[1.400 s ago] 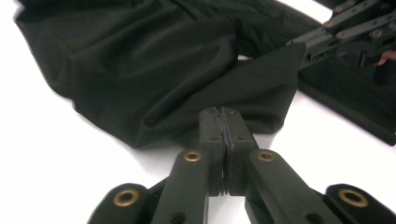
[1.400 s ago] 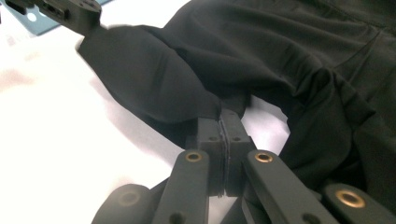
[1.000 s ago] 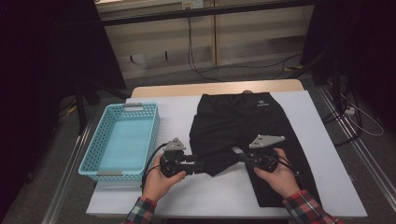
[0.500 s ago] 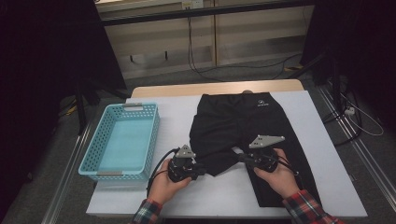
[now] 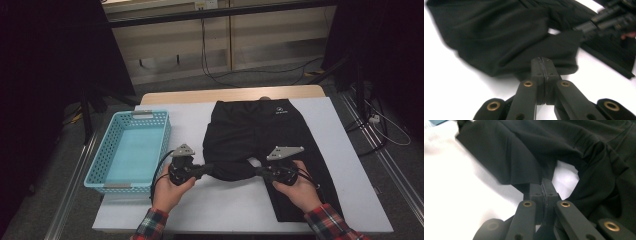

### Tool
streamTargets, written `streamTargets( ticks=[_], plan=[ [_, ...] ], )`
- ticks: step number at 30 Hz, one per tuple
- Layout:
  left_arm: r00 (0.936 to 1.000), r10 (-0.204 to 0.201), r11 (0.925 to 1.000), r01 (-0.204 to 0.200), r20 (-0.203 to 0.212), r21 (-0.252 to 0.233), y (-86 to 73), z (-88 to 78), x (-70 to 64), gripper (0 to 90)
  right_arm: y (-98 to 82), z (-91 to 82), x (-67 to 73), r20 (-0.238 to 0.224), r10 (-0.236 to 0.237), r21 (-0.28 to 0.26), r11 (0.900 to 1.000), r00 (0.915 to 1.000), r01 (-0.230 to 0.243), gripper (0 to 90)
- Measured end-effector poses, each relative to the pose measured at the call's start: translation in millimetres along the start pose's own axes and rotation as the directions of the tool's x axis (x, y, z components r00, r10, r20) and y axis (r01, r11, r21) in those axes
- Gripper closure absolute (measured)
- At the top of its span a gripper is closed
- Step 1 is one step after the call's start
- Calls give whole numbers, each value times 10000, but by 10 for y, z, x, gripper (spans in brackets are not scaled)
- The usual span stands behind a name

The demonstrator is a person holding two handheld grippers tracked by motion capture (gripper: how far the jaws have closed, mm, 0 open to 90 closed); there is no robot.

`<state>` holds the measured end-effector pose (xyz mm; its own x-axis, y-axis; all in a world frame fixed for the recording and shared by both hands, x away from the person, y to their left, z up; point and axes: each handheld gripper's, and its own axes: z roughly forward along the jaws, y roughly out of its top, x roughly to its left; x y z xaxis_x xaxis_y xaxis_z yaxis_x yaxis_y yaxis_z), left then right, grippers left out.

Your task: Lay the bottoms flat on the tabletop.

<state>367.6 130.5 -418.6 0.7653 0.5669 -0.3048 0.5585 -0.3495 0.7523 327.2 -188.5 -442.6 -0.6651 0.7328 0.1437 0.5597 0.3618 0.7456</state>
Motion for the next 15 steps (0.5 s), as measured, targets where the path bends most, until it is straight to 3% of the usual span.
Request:
streamTargets(
  ticks=[4,11,15],
  plan=[
    [9994,-325,9995,325,-96,39,-14,10,87,899,-16,1,-2,-63,1,98,10000,10000,0,895],
    [9988,-391,9992,388,-279,-94,21,-64,97,900,-38,-14,-16,-150,-40,286,9996,9999,45,898],
    [9984,-403,9989,393,-385,-259,32,-153,87,900,-29,-50,-17,-82,-8,117,9999,10000,9,899]
  ],
)
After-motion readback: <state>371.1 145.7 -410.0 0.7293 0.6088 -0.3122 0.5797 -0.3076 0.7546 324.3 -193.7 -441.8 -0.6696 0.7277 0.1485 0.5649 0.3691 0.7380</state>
